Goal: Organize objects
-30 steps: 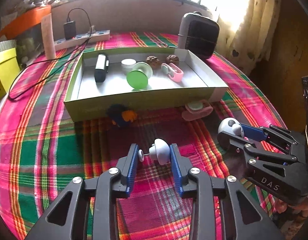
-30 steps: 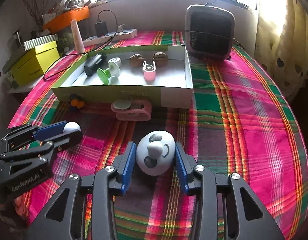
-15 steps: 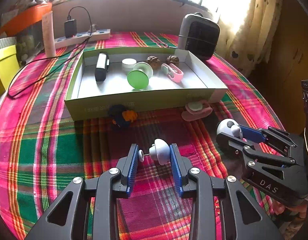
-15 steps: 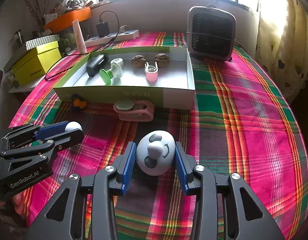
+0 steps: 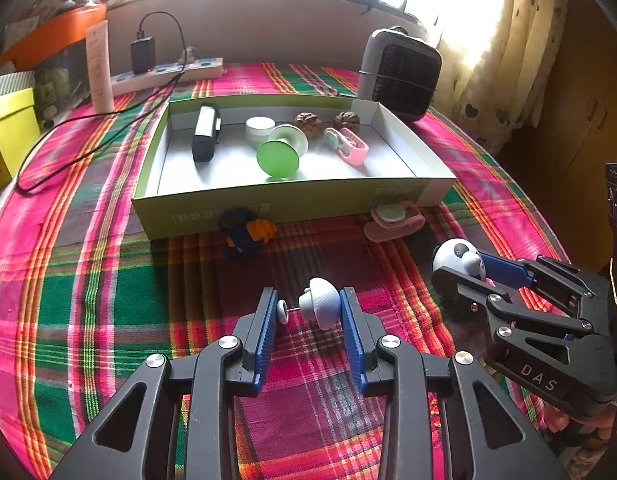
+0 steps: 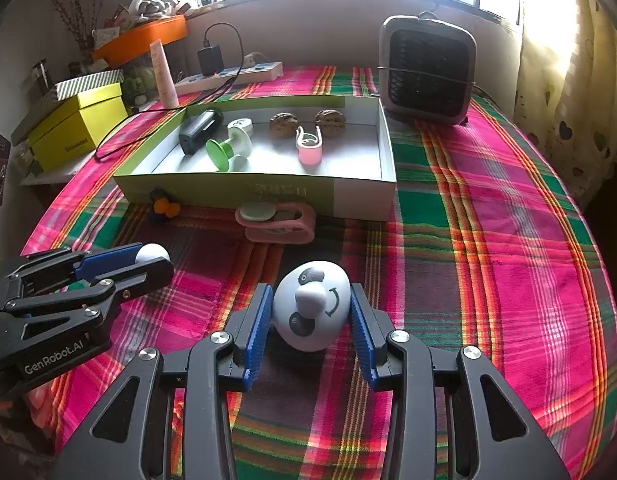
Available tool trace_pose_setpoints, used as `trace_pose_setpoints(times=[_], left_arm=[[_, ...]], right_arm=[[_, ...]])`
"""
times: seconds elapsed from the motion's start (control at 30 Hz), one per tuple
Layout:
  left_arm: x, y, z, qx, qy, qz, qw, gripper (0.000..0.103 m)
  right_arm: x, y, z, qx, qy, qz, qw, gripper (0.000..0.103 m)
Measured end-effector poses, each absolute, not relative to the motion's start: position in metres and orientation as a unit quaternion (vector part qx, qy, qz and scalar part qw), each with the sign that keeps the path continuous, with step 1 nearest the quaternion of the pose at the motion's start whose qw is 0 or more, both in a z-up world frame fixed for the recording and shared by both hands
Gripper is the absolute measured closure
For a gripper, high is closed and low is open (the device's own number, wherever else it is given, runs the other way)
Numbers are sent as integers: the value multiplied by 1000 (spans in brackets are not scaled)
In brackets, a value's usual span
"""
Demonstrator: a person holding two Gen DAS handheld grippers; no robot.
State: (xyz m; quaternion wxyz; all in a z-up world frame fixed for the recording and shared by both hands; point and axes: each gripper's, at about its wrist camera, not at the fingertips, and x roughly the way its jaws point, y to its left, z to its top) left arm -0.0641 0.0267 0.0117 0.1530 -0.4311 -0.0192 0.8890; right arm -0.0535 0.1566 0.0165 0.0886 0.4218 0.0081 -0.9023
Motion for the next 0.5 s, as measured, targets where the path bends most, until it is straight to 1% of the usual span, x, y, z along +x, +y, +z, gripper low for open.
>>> trace_pose_setpoints(times=[0.5], left_arm=[[-66,24,24,-418,-26,895,153,73]], right_arm=[[-55,153,27,410,5,-907,98,63]])
